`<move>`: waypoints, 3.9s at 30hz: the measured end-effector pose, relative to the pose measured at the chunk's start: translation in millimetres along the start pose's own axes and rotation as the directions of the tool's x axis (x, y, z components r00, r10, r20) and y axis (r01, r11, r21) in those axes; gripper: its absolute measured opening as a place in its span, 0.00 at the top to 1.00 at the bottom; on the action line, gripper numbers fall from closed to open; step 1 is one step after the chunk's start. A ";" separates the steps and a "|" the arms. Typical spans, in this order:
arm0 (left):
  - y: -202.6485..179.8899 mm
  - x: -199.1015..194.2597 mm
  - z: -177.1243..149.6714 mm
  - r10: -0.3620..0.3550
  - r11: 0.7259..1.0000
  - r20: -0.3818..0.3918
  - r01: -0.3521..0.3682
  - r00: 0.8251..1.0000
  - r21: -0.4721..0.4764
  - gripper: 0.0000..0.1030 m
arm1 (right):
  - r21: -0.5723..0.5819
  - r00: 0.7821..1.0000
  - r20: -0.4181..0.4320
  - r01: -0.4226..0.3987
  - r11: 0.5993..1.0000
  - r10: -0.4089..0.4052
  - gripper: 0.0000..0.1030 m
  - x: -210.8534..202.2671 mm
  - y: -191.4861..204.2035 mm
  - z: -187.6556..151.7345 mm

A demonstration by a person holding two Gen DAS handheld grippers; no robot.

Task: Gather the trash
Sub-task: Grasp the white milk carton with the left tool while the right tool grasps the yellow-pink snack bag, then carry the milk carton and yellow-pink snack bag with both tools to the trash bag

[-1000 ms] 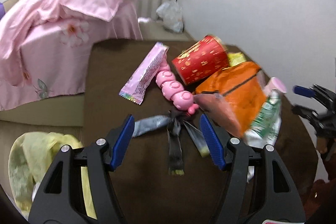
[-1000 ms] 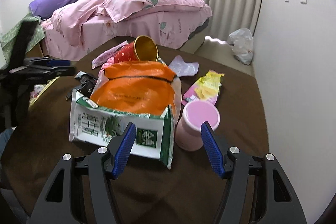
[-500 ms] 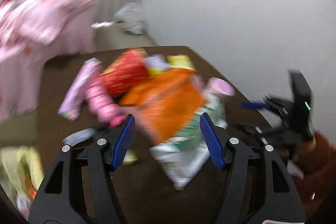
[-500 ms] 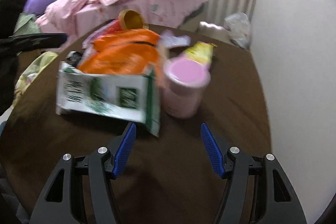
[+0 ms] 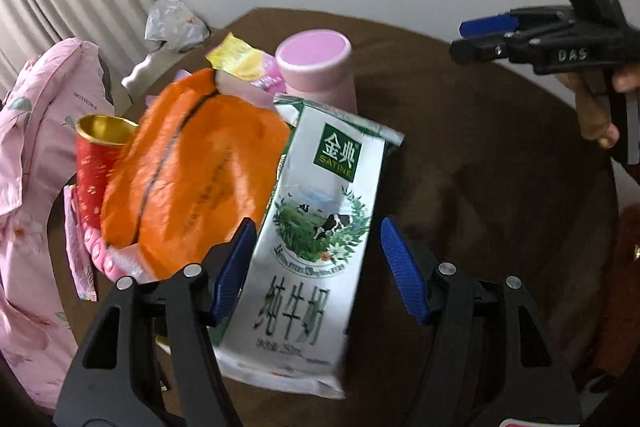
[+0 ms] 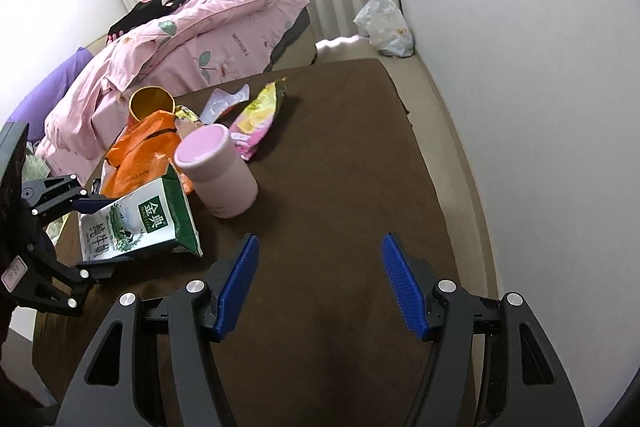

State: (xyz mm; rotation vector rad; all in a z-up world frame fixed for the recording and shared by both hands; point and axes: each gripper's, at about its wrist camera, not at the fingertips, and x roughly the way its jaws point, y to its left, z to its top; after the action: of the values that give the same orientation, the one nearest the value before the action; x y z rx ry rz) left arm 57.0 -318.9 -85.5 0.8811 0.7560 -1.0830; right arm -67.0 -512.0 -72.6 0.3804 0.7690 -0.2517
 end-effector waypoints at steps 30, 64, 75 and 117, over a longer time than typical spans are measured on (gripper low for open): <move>58.8 -62.7 -112.4 0.028 0.738 0.035 0.003 0.999 -0.675 0.52 | -0.167 0.971 -0.171 -0.193 0.967 0.165 0.76 189.3 57.0 148.4; 68.1 -92.8 -92.2 0.093 0.710 0.112 0.013 0.989 -0.705 0.48 | -0.333 0.941 0.055 -0.298 0.894 0.334 0.94 -34.7 107.2 84.3; 71.5 -173.0 -140.4 0.259 0.655 0.217 -0.006 0.941 -0.756 0.49 | -0.461 0.921 -0.005 -0.347 0.817 0.389 0.94 -37.2 182.5 54.5; 227.8 -183.0 -360.3 0.593 0.249 0.111 -0.051 0.797 -0.967 0.49 | -0.529 0.809 -0.289 -0.581 0.619 0.512 0.94 139.1 491.6 35.5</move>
State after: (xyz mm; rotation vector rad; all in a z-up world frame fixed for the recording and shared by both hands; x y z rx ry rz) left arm 186.6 124.4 -41.2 -0.2990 0.5825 -0.2363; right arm 226.9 -94.7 -30.2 0.0055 0.7605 0.6071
